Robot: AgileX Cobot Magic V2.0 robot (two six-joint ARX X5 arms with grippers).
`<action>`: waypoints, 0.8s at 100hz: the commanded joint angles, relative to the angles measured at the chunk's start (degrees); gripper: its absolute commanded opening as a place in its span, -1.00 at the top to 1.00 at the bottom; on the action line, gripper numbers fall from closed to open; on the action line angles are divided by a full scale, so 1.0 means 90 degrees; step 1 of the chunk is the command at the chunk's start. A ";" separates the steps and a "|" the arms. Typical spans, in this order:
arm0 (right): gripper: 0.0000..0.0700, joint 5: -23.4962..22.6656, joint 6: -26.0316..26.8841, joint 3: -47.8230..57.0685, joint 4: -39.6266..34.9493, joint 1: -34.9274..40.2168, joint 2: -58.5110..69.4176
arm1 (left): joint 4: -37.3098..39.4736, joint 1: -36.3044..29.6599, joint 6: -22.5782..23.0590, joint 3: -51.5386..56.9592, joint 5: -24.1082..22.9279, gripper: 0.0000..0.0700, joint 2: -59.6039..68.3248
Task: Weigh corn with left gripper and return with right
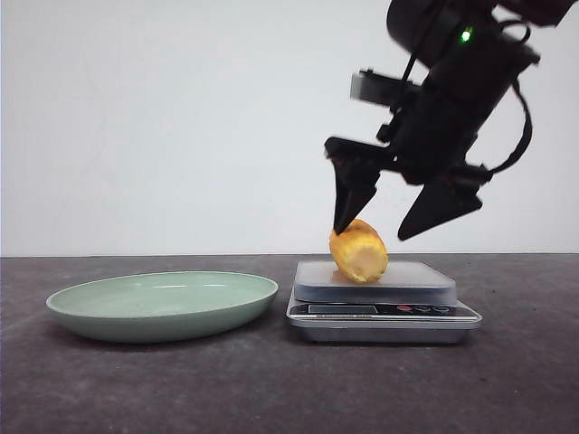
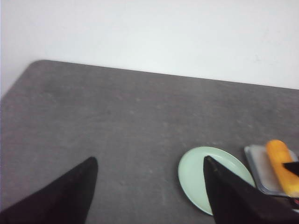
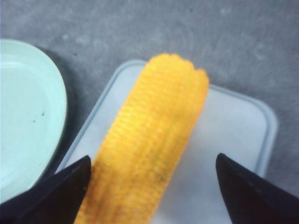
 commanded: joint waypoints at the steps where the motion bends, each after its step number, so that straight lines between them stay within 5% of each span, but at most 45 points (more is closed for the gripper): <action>1: -0.55 0.0022 0.0168 0.0126 0.0092 0.0080 0.0192 | -0.0189 0.0080 -0.0102 0.0053 0.0189 -0.21 0.0015; 37: -0.51 0.0029 0.0185 0.0126 0.0226 0.0185 0.0291 | -0.0129 0.0726 -0.0532 -0.1219 0.0818 -0.21 -0.0440; 70: 1.00 0.0024 0.0189 0.0126 0.0083 0.0253 0.0313 | -0.0124 0.0726 -0.0408 -0.1523 0.0580 -0.21 -0.0602; 80: 1.00 0.0053 0.0187 0.0126 0.0121 0.0338 0.0313 | -0.0126 0.0726 -0.0369 -0.1523 0.0525 -0.21 -0.0602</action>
